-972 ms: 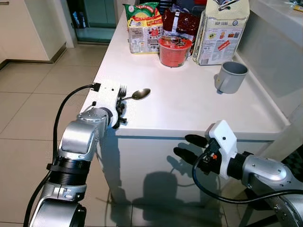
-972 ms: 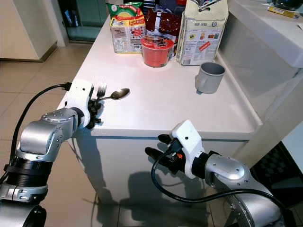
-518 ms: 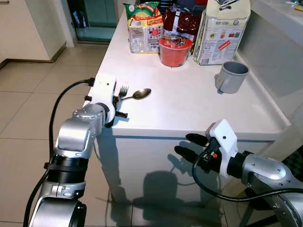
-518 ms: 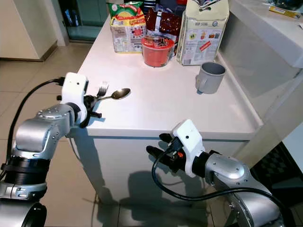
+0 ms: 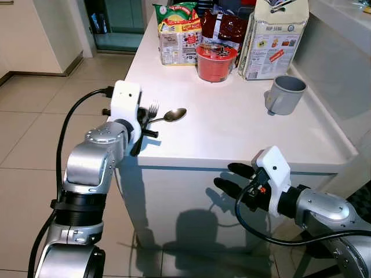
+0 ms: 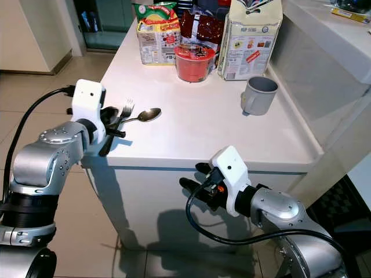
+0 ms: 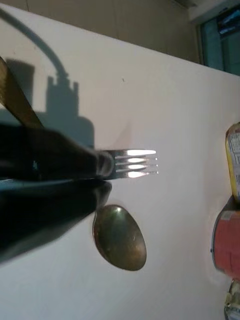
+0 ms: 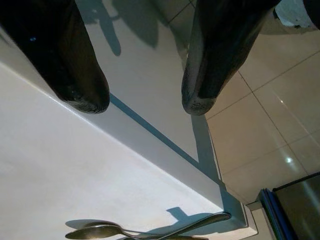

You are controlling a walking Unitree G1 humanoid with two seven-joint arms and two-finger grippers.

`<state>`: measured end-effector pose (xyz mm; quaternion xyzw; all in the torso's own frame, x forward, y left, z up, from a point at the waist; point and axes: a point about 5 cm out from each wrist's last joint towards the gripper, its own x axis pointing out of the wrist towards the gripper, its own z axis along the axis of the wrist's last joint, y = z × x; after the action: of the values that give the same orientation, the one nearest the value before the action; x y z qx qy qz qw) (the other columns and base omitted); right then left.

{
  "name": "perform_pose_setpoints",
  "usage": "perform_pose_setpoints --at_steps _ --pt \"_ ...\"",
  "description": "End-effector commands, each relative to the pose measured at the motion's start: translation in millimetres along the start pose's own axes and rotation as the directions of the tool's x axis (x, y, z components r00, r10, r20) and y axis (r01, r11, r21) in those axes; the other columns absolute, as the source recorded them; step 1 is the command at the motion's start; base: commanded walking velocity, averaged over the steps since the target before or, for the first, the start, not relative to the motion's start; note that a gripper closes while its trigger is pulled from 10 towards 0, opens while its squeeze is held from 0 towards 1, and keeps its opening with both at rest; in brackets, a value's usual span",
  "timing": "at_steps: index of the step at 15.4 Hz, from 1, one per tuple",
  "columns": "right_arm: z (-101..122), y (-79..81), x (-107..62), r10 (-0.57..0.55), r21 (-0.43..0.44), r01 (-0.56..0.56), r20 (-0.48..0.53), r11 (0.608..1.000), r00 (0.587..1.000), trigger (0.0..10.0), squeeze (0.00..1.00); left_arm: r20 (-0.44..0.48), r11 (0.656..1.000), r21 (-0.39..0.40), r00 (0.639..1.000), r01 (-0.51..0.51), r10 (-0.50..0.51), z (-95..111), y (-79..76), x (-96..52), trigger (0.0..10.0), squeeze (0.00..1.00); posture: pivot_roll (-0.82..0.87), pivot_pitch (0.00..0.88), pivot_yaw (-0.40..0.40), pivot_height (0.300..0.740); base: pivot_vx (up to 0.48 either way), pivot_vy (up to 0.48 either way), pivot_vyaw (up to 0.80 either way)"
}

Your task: Setting the table

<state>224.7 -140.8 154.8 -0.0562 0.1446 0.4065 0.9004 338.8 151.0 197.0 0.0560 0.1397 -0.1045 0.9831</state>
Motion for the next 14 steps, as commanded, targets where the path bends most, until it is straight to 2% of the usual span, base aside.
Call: perform_pose_setpoints --at_steps 1,3,7,10,14 --pt "0.8 -1.4 0.8 -0.012 -0.015 0.012 0.004 1.0 1.0 10.0 0.0 -0.008 1.0 -0.008 1.0 0.024 -0.024 0.0 -3.9 -0.8 10.0 1.0 -0.08 0.0 -0.005 0.74 0.0 0.0 0.0" --pt "0.4 -1.0 1.1 -0.011 -0.015 0.011 0.003 1.0 1.0 10.0 0.0 -0.024 0.999 -0.003 0.999 0.045 -0.045 -0.2 -5.5 -0.4 10.0 1.0 -0.08 0.0 -0.002 0.74 0.0 0.0 0.0" --pt "-0.9 0.4 0.5 -0.006 -0.016 0.006 -0.005 1.0 1.0 10.0 0.0 -0.077 0.999 0.036 0.997 0.007 -0.004 -6.4 -0.8 -0.9 10.0 1.0 -0.08 0.0 0.001 0.74 0.0 0.0 0.0" --pt "-2.3 1.1 0.5 0.001 -0.019 -0.001 -0.014 1.0 1.0 10.0 0.0 -0.107 0.998 0.065 0.994 0.014 -0.007 -11.0 -1.9 -1.8 10.0 1.0 -0.08 0.0 -0.003 0.74 0.0 0.0 0.0" --pt "-3.1 1.2 0.2 0.008 -0.022 -0.009 -0.022 1.0 1.0 10.0 0.0 -0.123 0.997 0.068 0.992 0.022 -0.014 -13.8 -4.4 -3.5 10.0 1.0 -0.08 0.0 -0.006 0.74 0.0 0.0 0.0"
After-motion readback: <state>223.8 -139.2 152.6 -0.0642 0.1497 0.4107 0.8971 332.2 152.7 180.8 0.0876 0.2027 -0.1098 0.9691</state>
